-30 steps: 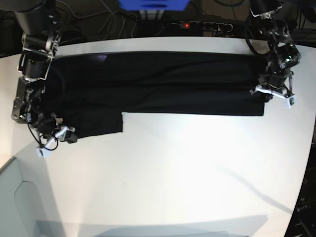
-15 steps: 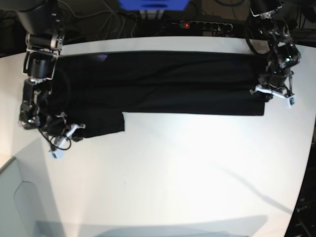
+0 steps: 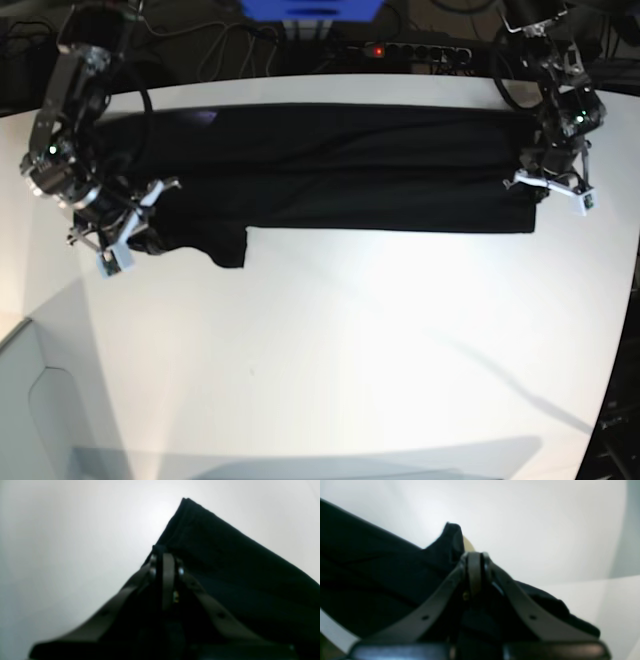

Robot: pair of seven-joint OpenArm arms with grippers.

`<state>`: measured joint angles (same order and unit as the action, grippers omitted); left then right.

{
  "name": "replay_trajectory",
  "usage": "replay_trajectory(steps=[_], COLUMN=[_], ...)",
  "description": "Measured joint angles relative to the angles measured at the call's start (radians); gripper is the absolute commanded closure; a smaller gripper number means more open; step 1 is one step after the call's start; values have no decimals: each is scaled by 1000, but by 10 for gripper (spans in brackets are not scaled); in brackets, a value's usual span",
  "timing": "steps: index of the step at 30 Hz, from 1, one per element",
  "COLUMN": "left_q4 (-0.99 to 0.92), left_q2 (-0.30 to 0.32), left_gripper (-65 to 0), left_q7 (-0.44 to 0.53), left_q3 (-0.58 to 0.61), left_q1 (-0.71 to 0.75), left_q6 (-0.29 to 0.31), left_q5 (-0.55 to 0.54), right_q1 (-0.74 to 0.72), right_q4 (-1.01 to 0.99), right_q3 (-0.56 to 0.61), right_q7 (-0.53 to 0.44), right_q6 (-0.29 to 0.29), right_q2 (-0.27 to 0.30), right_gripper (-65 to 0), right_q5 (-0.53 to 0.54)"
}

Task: Fold the T-shirt properly
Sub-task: 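Fold the strip's end with the right gripper toward the left gripper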

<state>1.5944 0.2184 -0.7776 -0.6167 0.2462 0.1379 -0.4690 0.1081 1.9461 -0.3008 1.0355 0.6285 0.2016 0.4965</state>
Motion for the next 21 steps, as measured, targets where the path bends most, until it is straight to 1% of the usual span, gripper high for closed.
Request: replay_trajectory(steps=[3,6,9,11,18,21], left_q4=[0,0,0,0,0,0], left_q2=[-1,0,0,-1,0,0], left_gripper=[-5,-5,-5,-5,-5,-5], left_q7=[0,0,0,0,0,0], left_q3=[-1,-1,-1,-1,2,3], left_q1=[0,0,-3,-6,-6,-6], left_q6=[0,0,0,0,0,0], left_q5=[0,1,0,0,1,1], right_q1=[106,174,226,261,301,302], right_q4=[73,69,69,69,69,69], right_q3=[-5,0,6,26,123,124], right_q7=[-1,10,-5,2,-3,0], right_q6=[0,2,2,3,3,3], right_q2=[-32,-63,-90,-114,-144,-158], right_gripper=[0,0,0,0,0,0], right_q5=[12,6,5,4,9,5])
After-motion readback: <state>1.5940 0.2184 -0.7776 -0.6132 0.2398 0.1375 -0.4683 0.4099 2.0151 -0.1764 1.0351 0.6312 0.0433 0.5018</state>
